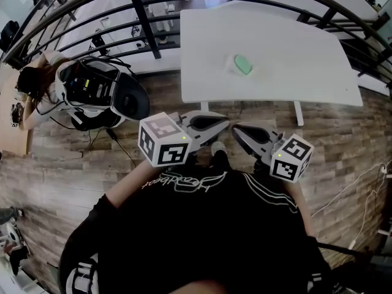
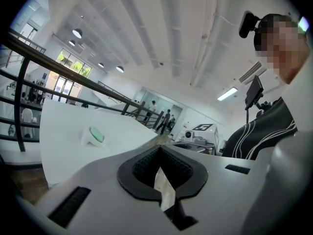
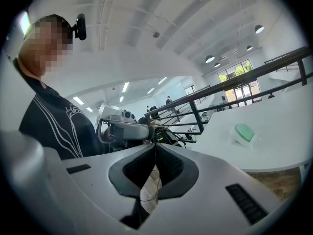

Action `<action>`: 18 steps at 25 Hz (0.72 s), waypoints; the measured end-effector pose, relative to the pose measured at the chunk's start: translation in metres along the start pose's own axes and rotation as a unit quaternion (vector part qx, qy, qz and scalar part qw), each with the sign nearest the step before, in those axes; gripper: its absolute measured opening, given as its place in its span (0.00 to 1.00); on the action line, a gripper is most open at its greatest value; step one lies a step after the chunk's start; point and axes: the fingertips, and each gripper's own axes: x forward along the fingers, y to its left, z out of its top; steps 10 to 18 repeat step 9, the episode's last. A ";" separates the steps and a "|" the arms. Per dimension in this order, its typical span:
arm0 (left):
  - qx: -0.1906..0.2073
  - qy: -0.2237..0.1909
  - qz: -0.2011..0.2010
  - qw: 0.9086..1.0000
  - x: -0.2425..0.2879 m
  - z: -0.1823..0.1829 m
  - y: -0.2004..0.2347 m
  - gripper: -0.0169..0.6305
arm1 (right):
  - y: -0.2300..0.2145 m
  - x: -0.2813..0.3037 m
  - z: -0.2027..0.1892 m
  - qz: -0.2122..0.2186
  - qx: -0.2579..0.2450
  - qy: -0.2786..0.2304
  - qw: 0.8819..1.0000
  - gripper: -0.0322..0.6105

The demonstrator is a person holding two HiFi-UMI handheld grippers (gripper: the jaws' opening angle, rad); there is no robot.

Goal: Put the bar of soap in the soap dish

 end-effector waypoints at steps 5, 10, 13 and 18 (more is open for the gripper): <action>-0.004 0.003 0.000 1.000 0.005 -0.002 0.002 0.04 | -0.003 -0.002 -0.004 0.000 0.002 0.003 1.000 0.08; -0.005 0.006 -0.001 1.000 0.013 -0.003 0.006 0.04 | -0.012 -0.004 -0.005 -0.003 0.006 0.002 1.000 0.08; -0.005 0.006 -0.001 1.000 0.013 -0.003 0.006 0.04 | -0.012 -0.004 -0.005 -0.003 0.006 0.002 1.000 0.08; -0.005 0.006 -0.001 1.000 0.013 -0.003 0.006 0.04 | -0.012 -0.004 -0.005 -0.003 0.006 0.002 1.000 0.08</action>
